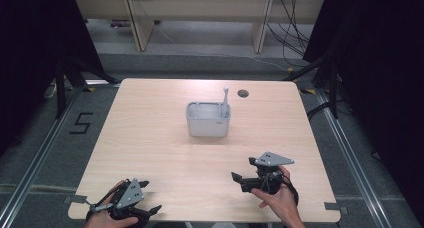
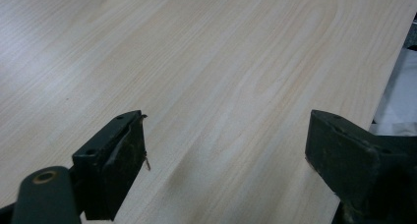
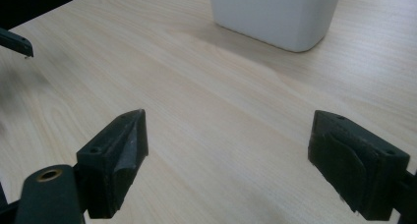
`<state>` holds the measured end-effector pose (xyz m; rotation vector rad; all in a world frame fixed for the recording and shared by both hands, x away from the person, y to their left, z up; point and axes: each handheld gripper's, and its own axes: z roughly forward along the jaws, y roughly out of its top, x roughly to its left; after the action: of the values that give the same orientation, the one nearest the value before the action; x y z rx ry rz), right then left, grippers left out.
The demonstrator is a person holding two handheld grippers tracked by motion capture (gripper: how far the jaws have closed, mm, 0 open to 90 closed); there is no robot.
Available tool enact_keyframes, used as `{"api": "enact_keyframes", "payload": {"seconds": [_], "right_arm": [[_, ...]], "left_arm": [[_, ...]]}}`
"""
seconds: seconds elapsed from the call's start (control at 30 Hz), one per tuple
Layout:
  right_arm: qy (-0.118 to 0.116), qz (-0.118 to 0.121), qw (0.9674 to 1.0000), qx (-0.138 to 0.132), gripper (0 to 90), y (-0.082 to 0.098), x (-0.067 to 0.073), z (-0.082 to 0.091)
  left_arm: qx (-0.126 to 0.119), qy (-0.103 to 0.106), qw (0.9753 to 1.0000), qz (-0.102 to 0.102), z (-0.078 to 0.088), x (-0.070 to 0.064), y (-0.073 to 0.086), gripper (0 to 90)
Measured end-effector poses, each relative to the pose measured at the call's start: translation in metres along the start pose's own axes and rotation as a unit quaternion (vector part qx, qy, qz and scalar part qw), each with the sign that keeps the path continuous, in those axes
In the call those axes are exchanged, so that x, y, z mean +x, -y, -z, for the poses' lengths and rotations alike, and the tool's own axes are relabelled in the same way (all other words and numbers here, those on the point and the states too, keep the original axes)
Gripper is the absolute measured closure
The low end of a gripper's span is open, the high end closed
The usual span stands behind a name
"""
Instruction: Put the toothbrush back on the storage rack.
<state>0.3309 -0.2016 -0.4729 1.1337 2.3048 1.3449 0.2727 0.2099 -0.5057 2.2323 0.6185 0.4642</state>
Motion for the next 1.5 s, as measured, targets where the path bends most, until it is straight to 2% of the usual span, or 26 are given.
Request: {"api": "enact_keyframes", "payload": {"seconds": [0.07, 0.1, 0.13, 0.17, 0.23, 0.27, 0.3, 0.37, 0.4, 0.5, 0.67, 0.73, 0.77, 0.83, 0.9, 1.0, 1.03, 1.17, 1.2, 1.27, 1.3, 1.33, 1.4, 1.43, 1.47, 1.5], "right_arm": [[-0.002, 0.015, 0.9999, 0.001, 16.1, 0.001, -0.001, 0.0], [0.003, -0.003, 1.0, 0.003, 16.1, 0.002, 0.002, 0.001], [0.006, 0.009, 0.9999, 0.006, 16.1, 0.003, 0.001, 0.002], [0.012, 0.001, 0.9999, 0.006, 16.1, 0.003, 0.003, 0.003], [0.01, 0.015, 0.9998, 0.007, 16.0, 0.004, 0.002, 0.003], [0.006, -0.004, 0.9999, 0.012, 16.1, 0.006, 0.005, 0.003], [0.011, 0.015, 0.9998, 0.011, 16.1, 0.007, 0.002, 0.003], [0.01, 0.003, 0.9997, 0.02, 16.0, 0.008, 0.004, 0.005], [0.02, 0.017, 0.9996, 0.013, 16.1, 0.009, 0.003, 0.005], [0.019, 0.002, 0.9995, 0.024, 16.1, 0.012, 0.006, 0.007], [0.027, 0.016, 0.9989, 0.034, 16.1, 0.015, 0.004, 0.01], [0.025, 0.002, 0.999, 0.036, 16.0, 0.017, 0.006, 0.011], [0.032, 0.014, 0.9987, 0.037, 16.0, 0.017, 0.005, 0.012], [0.035, 0.004, 0.9984, 0.043, 16.1, 0.019, 0.006, 0.012], [0.035, 0.006, 0.9982, 0.048, 16.1, 0.021, 0.007, 0.013], [0.037, 0.018, 0.9978, 0.052, 16.1, 0.023, 0.007, 0.013], [0.044, 0.014, 0.9976, 0.052, 16.1, 0.024, 0.008, 0.013], [0.043, 0.014, 0.9971, 0.062, 16.1, 0.027, 0.012, 0.015], [0.037, 0.029, 0.997, 0.061, 16.1, 0.027, 0.011, 0.014], [0.044, 0.024, 0.9962, 0.071, 16.1, 0.029, 0.014, 0.015], [0.046, 0.04, 0.9961, 0.064, 16.1, 0.03, 0.013, 0.014], [0.046, 0.025, 0.9957, 0.077, 16.1, 0.031, 0.016, 0.016], [0.048, 0.039, 0.9955, 0.072, 16.1, 0.032, 0.016, 0.016], [0.045, 0.025, 0.9952, 0.083, 16.1, 0.032, 0.018, 0.017], [0.045, 0.046, 0.995, 0.076, 16.1, 0.034, 0.015, 0.016], [0.048, 0.035, 0.9951, 0.079, 16.1, 0.034, 0.017, 0.016]], "left_arm": [[0.0, 0.0, 1.0, 0.0, 0.0, 0.0, 0.0, 14.8], [0.0, 0.0, 1.0, 0.001, 0.0, 0.0, 0.0, 14.7], [0.0, 0.0, 1.0, 0.0, 0.0, 0.0, 0.0, 14.8], [0.0, 0.0, 1.0, 0.0, 0.0, 0.0, 0.0, 14.8], [0.0, 0.0, 1.0, 0.0, 0.0, 0.0, 0.0, 14.8], [0.0, 0.0, 1.0, 0.0, 0.0, 0.0, 0.0, 14.8], [0.0, 0.0, 1.0, 0.001, 0.0, 0.0, 0.0, 14.8], [0.0, 0.0, 1.0, 0.0, 0.0, 0.0, 0.0, 14.8], [0.0, 0.0, 1.0, 0.001, 0.0, 0.0, 0.0, 14.8], [0.0, 0.0, 1.0, 0.0, 0.0, 0.0, 0.0, 14.8], [0.003, 0.0, 1.0, -0.003, 0.0, 0.0, 0.0, 14.8], [0.0, 0.0, 1.0, 0.001, 0.0, 0.0, 0.0, 14.7], [0.0, 0.0, 1.0, 0.001, 0.0, 0.0, 0.0, 14.8], [0.002, -0.001, 1.0, -0.002, 0.0, 0.0, 0.0, 14.8], [0.0, 0.0, 1.0, 0.001, 0.0, 0.0, 0.0, 14.8], [0.0, 0.001, 1.0, 0.001, 0.0, 0.0, 0.0, 14.8], [0.0, 0.001, 1.0, 0.001, 0.0, -0.001, 0.0, 14.8], [0.0, 0.001, 1.0, 0.001, 0.0, -0.001, 0.0, 14.8], [0.0, 0.001, 1.0, 0.001, 0.0, -0.001, 0.0, 14.8], [0.001, -0.001, 1.0, -0.001, 0.0, 0.0, 0.0, 14.8], [0.002, -0.001, 1.0, -0.002, 0.0, 0.0, 0.0, 14.8], [0.002, -0.001, 1.0, -0.002, 0.0, 0.0, 0.0, 14.8], [0.002, -0.001, 1.0, -0.003, 0.0, 0.0, 0.0, 14.8], [0.002, -0.001, 1.0, -0.003, 0.0, 0.0, 0.0, 14.8], [0.002, -0.001, 1.0, -0.003, 0.0, 0.0, 0.0, 14.8], [0.002, -0.001, 1.0, -0.003, 0.0, 0.0, 0.0, 14.8]]}}
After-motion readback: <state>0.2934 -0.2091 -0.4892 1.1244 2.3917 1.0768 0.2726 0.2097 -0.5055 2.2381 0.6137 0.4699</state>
